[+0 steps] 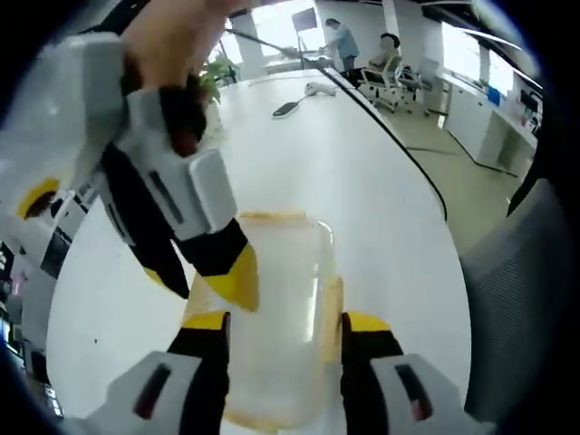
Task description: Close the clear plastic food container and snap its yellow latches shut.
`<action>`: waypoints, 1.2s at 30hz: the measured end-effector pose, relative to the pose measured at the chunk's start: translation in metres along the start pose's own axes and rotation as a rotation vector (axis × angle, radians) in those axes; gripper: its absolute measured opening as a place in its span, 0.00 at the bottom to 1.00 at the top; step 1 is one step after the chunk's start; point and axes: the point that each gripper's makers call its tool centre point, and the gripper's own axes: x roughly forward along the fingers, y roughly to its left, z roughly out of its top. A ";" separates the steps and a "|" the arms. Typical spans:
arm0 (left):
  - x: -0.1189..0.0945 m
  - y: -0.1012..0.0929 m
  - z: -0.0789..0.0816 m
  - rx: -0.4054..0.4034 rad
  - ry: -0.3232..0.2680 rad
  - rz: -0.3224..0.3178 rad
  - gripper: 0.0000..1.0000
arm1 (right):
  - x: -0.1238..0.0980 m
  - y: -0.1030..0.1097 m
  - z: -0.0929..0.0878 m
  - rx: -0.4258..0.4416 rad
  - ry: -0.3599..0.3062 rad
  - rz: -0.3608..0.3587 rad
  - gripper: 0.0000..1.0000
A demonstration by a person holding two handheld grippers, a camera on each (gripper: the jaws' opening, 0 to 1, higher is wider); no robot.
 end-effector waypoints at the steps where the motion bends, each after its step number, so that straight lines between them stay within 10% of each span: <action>1: 0.000 0.000 0.000 0.006 0.000 0.003 0.45 | 0.001 0.002 0.000 -0.007 0.012 0.020 0.38; 9: 0.001 0.001 -0.001 0.016 -0.004 0.016 0.44 | 0.006 0.003 -0.002 -0.045 0.238 0.067 0.37; 36: 0.003 0.000 -0.001 0.015 -0.022 0.045 0.41 | 0.004 0.006 -0.004 -0.020 0.194 0.102 0.36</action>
